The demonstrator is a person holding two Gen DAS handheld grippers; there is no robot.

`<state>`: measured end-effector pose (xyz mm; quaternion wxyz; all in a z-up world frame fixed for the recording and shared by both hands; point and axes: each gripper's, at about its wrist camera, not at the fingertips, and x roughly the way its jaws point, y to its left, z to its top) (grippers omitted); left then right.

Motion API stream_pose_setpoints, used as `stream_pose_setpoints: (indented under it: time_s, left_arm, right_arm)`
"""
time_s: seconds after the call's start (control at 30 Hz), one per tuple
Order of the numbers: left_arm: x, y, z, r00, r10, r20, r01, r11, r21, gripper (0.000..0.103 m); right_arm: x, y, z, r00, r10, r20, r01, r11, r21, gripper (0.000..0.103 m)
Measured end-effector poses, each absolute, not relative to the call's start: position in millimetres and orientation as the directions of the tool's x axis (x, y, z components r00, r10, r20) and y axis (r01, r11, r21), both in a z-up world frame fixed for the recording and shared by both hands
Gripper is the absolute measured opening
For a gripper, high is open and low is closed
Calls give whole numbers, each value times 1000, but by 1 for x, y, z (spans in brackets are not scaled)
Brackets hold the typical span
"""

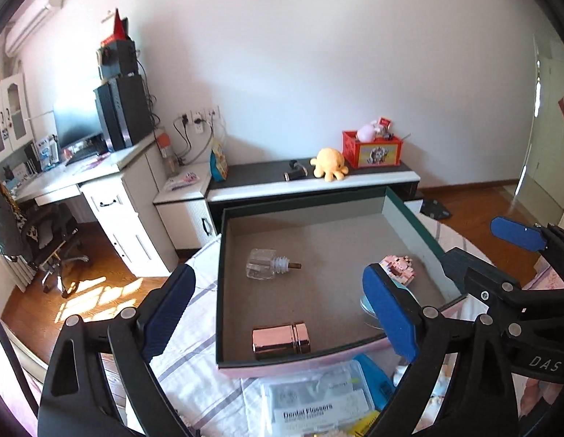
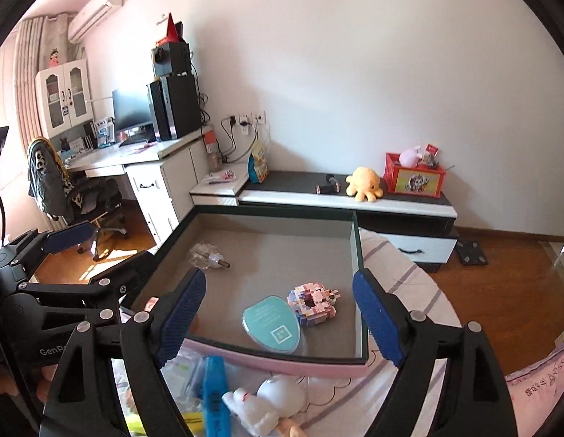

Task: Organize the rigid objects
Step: 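Withdraw both tools from the pink box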

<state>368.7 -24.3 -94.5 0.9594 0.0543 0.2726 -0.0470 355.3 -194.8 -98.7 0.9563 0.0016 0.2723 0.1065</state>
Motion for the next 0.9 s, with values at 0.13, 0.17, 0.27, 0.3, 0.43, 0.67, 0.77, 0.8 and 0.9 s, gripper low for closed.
stream_pose_setpoints:
  time_s: [0.13,0.17,0.27,0.3,0.43,0.67,0.77,0.8,0.9]
  left_arm:
    - [294,-12,-71,911,-28,-411,65,995,75,98]
    - [276,-8,-66,925,-20,-379,50,996,69,101]
    - [223,-2,-55,957,19,-289,6,996,85,103]
    - [208,1,-51,964,35,-264,-12,996,87,103]
    - [158,9,-46,976,48,-211,-36,998,58,103]
    - [104,16,-48,979,21,-202,-15,999,34,103]
    - [91,17,-49,980,14,-198,-8,999,36,103]
    - [88,18,-49,980,12,-196,-5,999,38,103]
    - [82,19,-47,982,13,-189,-5,999,42,103]
  right_arm:
    - [290,-186,-75,885,194,-423,-197,980,39,103]
    - [273,-184,-71,897,203,-392,-204,978,39,103]
    - [227,-176,-59,923,198,-329,-200,979,27,103]
    - [213,-173,-56,930,192,-313,-197,980,18,103]
    - [161,-164,-47,952,166,-258,-172,985,-2,103]
    - [110,-161,-46,961,147,-234,-151,989,3,103]
    - [98,-160,-45,964,138,-228,-144,990,-9,103]
    - [95,-159,-45,964,137,-227,-144,990,-12,103]
    - [86,-160,-44,966,134,-222,-141,990,-17,103]
